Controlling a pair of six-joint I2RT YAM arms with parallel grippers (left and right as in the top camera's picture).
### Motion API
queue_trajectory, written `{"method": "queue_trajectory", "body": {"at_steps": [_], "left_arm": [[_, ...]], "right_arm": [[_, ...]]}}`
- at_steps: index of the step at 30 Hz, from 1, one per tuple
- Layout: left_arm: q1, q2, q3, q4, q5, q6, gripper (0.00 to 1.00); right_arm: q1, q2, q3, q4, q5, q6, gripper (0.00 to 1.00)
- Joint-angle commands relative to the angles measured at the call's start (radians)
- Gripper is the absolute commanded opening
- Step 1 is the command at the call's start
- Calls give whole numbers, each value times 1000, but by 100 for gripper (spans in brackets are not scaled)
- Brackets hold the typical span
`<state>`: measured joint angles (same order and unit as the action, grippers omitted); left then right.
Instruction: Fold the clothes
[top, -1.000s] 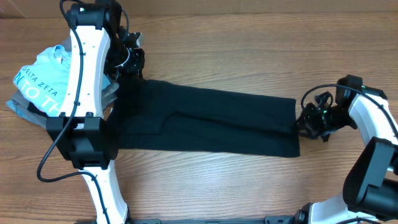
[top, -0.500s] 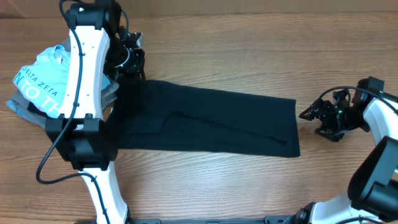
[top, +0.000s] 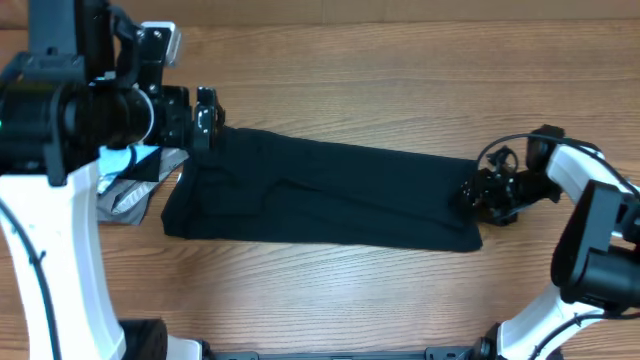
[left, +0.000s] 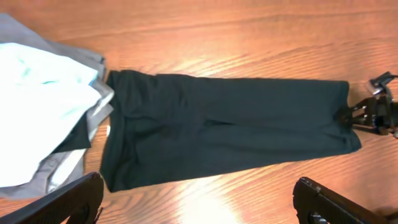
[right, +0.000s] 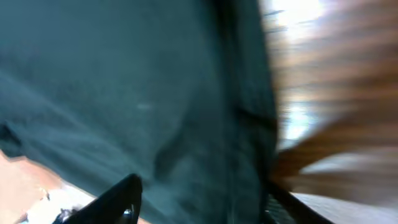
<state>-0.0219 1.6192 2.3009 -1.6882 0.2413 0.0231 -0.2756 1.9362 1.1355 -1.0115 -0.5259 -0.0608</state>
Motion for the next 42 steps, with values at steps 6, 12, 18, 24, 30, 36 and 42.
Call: {"method": "queue_trajectory", "body": {"at_steps": [6,12,18,24,30,36,42], "left_arm": [[-1,-128,12,-1,-126,-23,100],[-1,-119,12,-1,-126,-23,100],[-1,-116,12,-1,-126,-23,100],[-1,-116,12,-1,-126,-23,100],[-1,-116,12,-1,-126,-23,100],[-1,-116,12,-1,-126,-23,100],[-1,-116,12,-1,-126,-23,100]], "right_arm": [[74,61,-8,6,34,-25,16],[-11,29,106,-127,199,89,4],[-105,-54,267,-308,351,192,4],[-50,-125,321,-360,349,216,4],[229,-134,318,-328,338,332,4],[515,-134,318,-183,338,511,4],[703,-130,317,-40,354,652,5]]}}
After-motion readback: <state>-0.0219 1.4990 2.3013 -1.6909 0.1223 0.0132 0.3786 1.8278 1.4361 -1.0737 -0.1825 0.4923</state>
